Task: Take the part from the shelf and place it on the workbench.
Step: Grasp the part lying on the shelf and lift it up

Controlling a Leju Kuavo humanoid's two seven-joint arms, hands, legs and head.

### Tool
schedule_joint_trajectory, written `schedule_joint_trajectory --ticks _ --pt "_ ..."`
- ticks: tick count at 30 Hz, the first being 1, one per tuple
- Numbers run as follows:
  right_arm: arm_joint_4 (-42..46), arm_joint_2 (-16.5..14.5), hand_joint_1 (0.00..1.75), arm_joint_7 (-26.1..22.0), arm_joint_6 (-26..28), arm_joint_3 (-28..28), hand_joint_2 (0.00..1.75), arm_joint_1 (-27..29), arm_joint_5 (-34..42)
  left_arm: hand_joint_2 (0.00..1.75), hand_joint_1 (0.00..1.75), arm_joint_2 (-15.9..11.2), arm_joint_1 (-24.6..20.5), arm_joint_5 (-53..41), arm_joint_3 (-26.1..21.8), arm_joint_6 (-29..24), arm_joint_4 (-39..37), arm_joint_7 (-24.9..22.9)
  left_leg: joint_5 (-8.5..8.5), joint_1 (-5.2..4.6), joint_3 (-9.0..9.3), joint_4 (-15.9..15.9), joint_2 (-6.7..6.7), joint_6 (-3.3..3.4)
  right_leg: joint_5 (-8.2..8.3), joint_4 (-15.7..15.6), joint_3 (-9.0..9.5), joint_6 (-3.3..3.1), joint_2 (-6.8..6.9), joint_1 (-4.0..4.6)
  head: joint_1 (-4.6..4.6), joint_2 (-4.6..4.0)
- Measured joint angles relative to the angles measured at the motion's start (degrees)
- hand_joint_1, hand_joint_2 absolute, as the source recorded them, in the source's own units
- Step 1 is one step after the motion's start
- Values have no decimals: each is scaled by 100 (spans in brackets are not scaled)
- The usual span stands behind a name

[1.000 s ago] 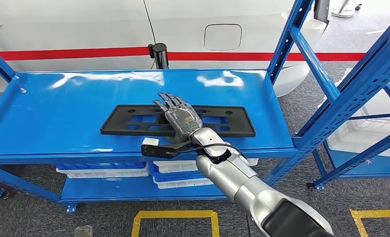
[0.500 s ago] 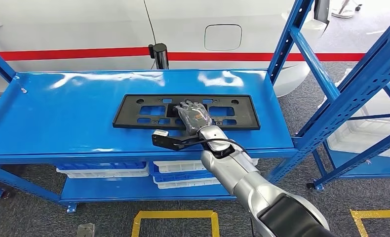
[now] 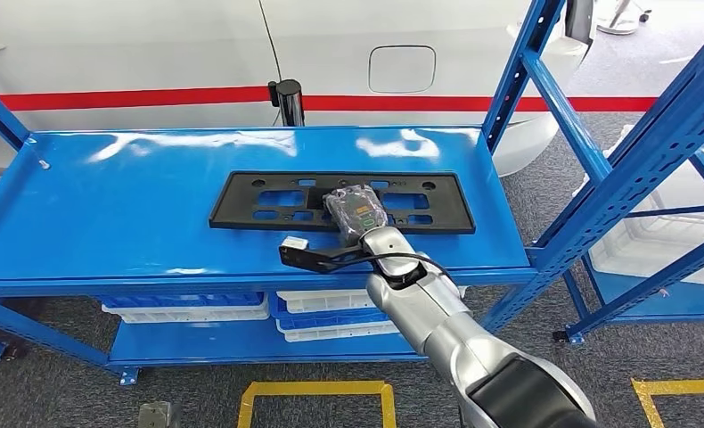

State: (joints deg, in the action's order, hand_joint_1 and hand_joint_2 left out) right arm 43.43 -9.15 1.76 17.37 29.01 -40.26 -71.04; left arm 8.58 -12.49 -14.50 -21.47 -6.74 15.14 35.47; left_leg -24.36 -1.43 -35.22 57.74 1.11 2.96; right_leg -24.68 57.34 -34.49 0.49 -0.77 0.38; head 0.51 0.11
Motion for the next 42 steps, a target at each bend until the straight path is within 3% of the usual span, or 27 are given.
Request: schedule_joint_trajectory --ticks 6,15,21,25,32,42 --pt "984 128 175 -24 334 4 175 446 -682 0 0 20 -22 -5 55 -170 6 168 -1 0 -6 0 0 -1 0 0 -5 0 -1 0 0 0" --pt "1732 290 175 -6 408 6 175 671 -817 0 0 25 -29 3 60 -175 6 204 -3 0 -9 0 -1 -3 -1 0 -10 -1 -1 0 -1 0" --pt "2451 539 175 -29 932 20 175 670 -1223 0 0 25 -24 193 56 -215 35 406 -2 0 -14 0 1 -3 -1 1 -12 -1 0 0 -1 0" --pt "3232 877 175 -188 963 -43 175 293 -891 175 0 21 -20 349 52 -7 102 457 -1 -2 -18 1 2 -1 0 1 -16 -1 0 -2 1 0" --pt "4248 1430 175 -503 717 -273 175 -486 268 175 0 14 -21 433 81 24 115 390 -2 -3 -19 2 1 0 0 0 -15 0 0 -3 -1 0" --pt "4508 1550 175 -1441 555 -163 175 -435 2723 175 0 -9 -25 597 143 377 115 305 -6 -2 -22 6 1 1 1 -2 -16 0 0 -4 -1 0"
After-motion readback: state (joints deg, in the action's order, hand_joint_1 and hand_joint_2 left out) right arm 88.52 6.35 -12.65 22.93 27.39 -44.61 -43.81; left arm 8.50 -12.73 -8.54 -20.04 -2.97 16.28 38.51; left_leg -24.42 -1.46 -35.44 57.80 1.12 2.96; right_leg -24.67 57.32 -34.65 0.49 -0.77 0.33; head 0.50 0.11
